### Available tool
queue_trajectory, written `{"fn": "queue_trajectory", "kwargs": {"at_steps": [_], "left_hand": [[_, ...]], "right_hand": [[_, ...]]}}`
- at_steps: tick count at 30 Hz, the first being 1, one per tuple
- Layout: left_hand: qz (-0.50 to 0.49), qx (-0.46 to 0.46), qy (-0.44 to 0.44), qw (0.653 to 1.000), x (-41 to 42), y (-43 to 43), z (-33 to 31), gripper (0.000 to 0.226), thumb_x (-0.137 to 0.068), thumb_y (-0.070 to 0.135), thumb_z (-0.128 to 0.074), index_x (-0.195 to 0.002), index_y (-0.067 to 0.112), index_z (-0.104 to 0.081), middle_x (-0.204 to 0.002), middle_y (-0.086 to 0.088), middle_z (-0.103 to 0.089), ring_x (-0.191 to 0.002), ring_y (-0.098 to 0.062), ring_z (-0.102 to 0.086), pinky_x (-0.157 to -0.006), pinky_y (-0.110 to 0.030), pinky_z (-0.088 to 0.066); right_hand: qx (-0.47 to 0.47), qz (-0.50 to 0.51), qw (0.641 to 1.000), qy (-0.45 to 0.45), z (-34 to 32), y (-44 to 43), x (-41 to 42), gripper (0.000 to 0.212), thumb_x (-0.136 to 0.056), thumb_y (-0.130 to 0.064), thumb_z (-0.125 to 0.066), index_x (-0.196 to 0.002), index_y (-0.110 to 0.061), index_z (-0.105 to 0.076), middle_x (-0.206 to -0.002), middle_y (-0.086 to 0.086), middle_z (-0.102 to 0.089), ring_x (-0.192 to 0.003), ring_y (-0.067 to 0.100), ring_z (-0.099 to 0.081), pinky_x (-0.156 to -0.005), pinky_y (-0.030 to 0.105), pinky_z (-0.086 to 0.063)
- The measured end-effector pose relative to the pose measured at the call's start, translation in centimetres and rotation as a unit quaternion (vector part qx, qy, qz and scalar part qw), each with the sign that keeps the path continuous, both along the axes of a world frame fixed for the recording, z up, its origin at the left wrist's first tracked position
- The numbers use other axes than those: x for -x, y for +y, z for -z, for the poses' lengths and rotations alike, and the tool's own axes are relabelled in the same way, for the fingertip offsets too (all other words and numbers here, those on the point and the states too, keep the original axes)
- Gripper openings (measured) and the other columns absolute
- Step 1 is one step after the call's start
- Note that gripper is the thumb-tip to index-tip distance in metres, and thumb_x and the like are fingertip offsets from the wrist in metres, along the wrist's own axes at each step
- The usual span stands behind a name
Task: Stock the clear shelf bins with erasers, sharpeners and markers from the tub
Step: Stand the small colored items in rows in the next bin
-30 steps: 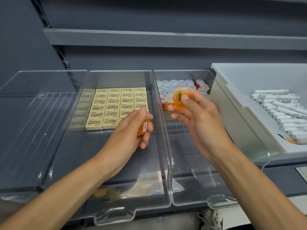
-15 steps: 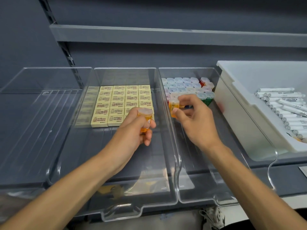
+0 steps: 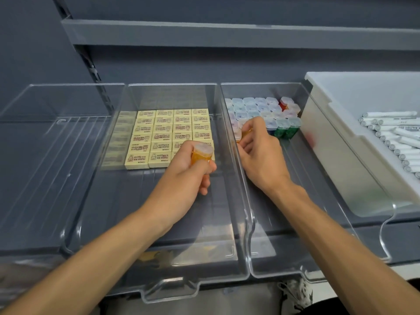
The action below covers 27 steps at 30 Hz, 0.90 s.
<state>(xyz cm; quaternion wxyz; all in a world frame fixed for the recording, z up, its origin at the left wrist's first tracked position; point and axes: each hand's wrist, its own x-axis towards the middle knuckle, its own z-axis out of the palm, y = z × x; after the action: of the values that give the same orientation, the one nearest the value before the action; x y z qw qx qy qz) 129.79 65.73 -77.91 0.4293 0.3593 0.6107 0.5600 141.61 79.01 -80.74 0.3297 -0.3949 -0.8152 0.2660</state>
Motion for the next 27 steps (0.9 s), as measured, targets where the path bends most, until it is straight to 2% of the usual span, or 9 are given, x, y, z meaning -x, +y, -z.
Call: {"fn": "queue_trajectory", "kwargs": {"at_steps": [3, 7, 12, 18, 20, 23, 27], "left_hand": [[0.011, -0.014, 0.061, 0.998, 0.2, -0.1, 0.3, 0.017, -0.097, 0.006, -0.05, -0.103, 0.02, -0.055, -0.089, -0.005, -0.057, -0.067, -0.007, -0.052, -0.067, -0.029, -0.048], [0.031, -0.053, 0.137, 0.989, 0.2, -0.2, 0.7, 0.015, -0.1, 0.016, -0.052, -0.11, 0.027, -0.054, -0.085, -0.001, -0.056, -0.071, -0.01, -0.053, -0.07, -0.03, -0.052], [0.051, -0.081, 0.141, 0.985, -0.1, -0.3, 0.6, 0.017, -0.095, 0.033, -0.049, -0.111, 0.03, -0.055, -0.095, -0.008, -0.063, -0.068, -0.007, -0.055, -0.067, -0.027, -0.052], [0.068, -0.083, 0.156, 0.982, -0.1, -0.6, 0.9, 0.016, -0.099, 0.031, -0.051, -0.115, 0.034, -0.053, -0.096, -0.011, -0.061, -0.069, -0.008, -0.055, -0.068, -0.032, -0.053], [0.072, -0.081, 0.154, 0.982, -0.1, -0.6, 0.9, 0.016, -0.101, 0.024, -0.052, -0.115, 0.033, -0.053, -0.096, -0.011, -0.06, -0.069, -0.008, -0.055, -0.068, -0.029, -0.052], [0.072, -0.098, 0.16, 0.98, -0.3, -0.8, 0.9, 0.019, -0.1, 0.023, -0.053, -0.116, 0.034, -0.054, -0.093, -0.003, -0.057, -0.069, -0.012, -0.052, -0.064, -0.024, -0.048], [0.066, -0.095, 0.191, 0.975, -0.7, -1.1, 0.5, 0.023, -0.1, 0.019, -0.052, -0.114, 0.037, -0.052, -0.097, 0.007, -0.056, -0.086, -0.019, -0.053, -0.074, -0.022, -0.044]], "right_hand": [[0.011, -0.001, 1.0, 0.008, 0.1, 0.2, 0.0, 0.026, -0.089, -0.014, -0.064, -0.097, -0.025, -0.042, -0.071, -0.011, -0.058, -0.064, 0.006, -0.057, -0.068, 0.035, -0.053], [0.035, -0.004, 0.999, 0.018, -0.4, 0.2, -0.4, 0.018, -0.089, -0.016, -0.063, -0.099, -0.021, -0.049, -0.074, -0.011, -0.059, -0.065, 0.006, -0.058, -0.07, 0.028, -0.052], [0.02, 0.007, 1.0, 0.022, -0.6, 0.0, -0.4, 0.012, -0.09, -0.023, -0.064, -0.097, -0.02, -0.054, -0.077, -0.011, -0.059, -0.066, 0.006, -0.057, -0.069, 0.028, -0.052], [0.023, 0.014, 1.0, 0.001, -0.4, 0.0, -0.2, 0.015, -0.09, -0.016, -0.062, -0.101, -0.019, -0.052, -0.077, -0.013, -0.058, -0.069, 0.007, -0.059, -0.074, 0.035, -0.054], [0.027, 0.015, 0.999, -0.008, -0.5, 0.0, -0.1, 0.015, -0.09, -0.016, -0.062, -0.1, -0.019, -0.052, -0.076, -0.013, -0.058, -0.068, 0.005, -0.059, -0.074, 0.034, -0.054], [0.029, 0.014, 0.999, -0.012, -0.8, -0.1, -0.1, 0.013, -0.09, -0.018, -0.063, -0.099, -0.019, -0.053, -0.075, -0.013, -0.058, -0.069, 0.005, -0.059, -0.075, 0.034, -0.054], [0.036, 0.023, 0.999, -0.022, -1.3, -0.5, -0.3, 0.014, -0.091, -0.023, -0.061, -0.102, -0.017, -0.055, -0.076, -0.013, -0.058, -0.069, 0.004, -0.058, -0.076, 0.032, -0.053]]}}
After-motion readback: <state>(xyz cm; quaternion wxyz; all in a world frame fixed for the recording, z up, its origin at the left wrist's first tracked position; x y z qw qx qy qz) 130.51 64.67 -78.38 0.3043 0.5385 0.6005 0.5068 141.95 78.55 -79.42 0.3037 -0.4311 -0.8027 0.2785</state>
